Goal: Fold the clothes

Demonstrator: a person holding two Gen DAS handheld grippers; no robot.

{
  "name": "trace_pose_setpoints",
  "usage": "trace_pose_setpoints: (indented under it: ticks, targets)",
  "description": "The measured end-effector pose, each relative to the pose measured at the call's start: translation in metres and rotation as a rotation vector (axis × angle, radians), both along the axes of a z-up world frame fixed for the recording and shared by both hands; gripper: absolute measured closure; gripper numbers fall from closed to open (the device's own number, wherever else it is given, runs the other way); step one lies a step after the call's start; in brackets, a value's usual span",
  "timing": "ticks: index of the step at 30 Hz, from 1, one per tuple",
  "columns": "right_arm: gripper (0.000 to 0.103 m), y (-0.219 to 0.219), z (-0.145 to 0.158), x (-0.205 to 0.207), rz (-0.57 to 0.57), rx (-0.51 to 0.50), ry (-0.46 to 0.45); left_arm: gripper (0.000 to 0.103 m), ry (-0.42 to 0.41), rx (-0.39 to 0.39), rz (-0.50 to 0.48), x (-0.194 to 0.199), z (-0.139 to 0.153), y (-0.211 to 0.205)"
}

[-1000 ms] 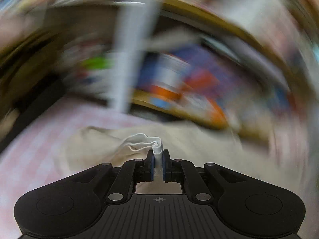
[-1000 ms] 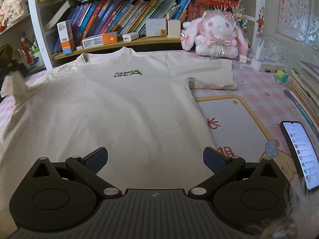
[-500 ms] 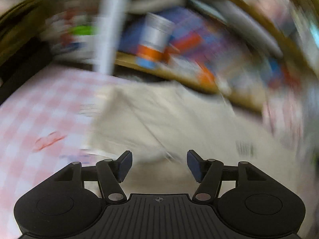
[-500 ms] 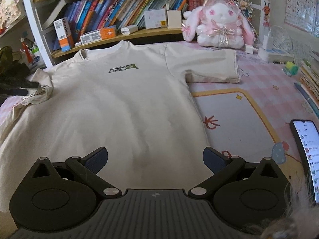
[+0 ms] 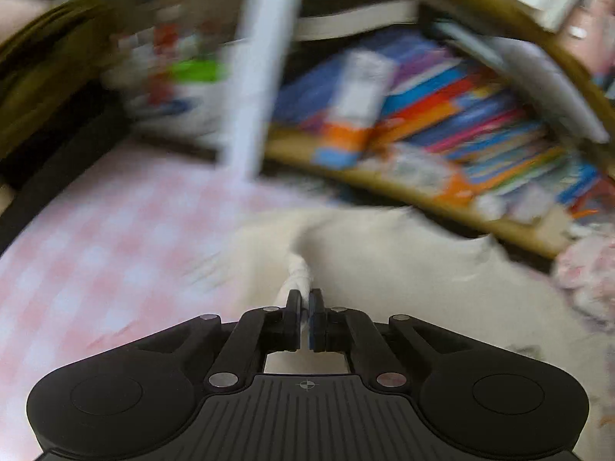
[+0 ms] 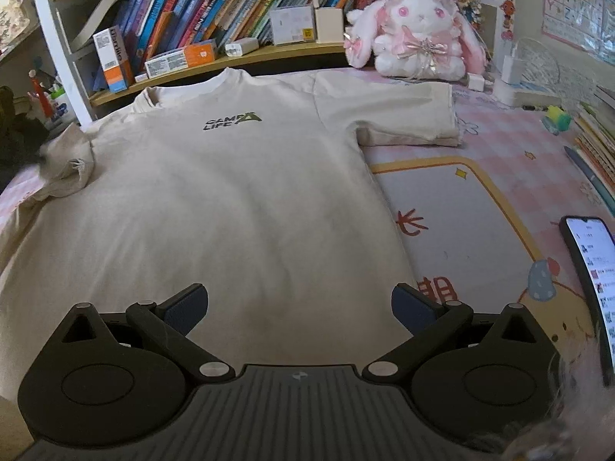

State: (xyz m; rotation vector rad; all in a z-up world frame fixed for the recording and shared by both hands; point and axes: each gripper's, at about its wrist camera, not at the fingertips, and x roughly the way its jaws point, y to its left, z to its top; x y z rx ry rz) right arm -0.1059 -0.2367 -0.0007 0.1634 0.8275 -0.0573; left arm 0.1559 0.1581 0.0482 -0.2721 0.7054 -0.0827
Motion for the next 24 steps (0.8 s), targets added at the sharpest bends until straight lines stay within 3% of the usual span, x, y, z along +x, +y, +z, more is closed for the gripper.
trace_pose_setpoints:
  ticks: [3,4,6,7,10,16,19,24]
  targets:
    - [0.000,0.001,0.001,0.001,-0.006,0.000,0.004,0.084,-0.015,-0.024,-0.147,0.033,0.010,-0.039]
    - [0.000,0.001,0.001,0.001,-0.007,-0.001,0.004,0.079,-0.026,-0.022,-0.169,0.039,0.014,-0.047]
    - [0.000,0.003,0.003,0.001,-0.004,-0.003,-0.002,0.060,-0.068,-0.003,-0.169,0.032,0.019,-0.051]
    - [0.000,0.003,0.003,0.001,-0.003,-0.003,-0.004,0.057,-0.086,0.003,-0.169,0.025,0.020,-0.048]
    - [0.000,0.001,0.002,0.001,-0.003,-0.003,0.000,0.057,-0.059,0.055,-0.163,-0.002,0.011,-0.035]
    - [0.000,-0.003,0.000,0.002,-0.005,-0.001,0.007,0.057,0.055,0.222,-0.059,-0.055,-0.020,-0.006]
    - [0.000,-0.005,-0.001,0.003,-0.006,-0.001,0.011,0.057,0.119,0.220,0.025,-0.064,-0.033,0.021]
    - [0.000,-0.001,-0.002,0.006,0.021,-0.022,0.017,0.058,0.134,0.093,0.092,-0.050,-0.042,0.054]
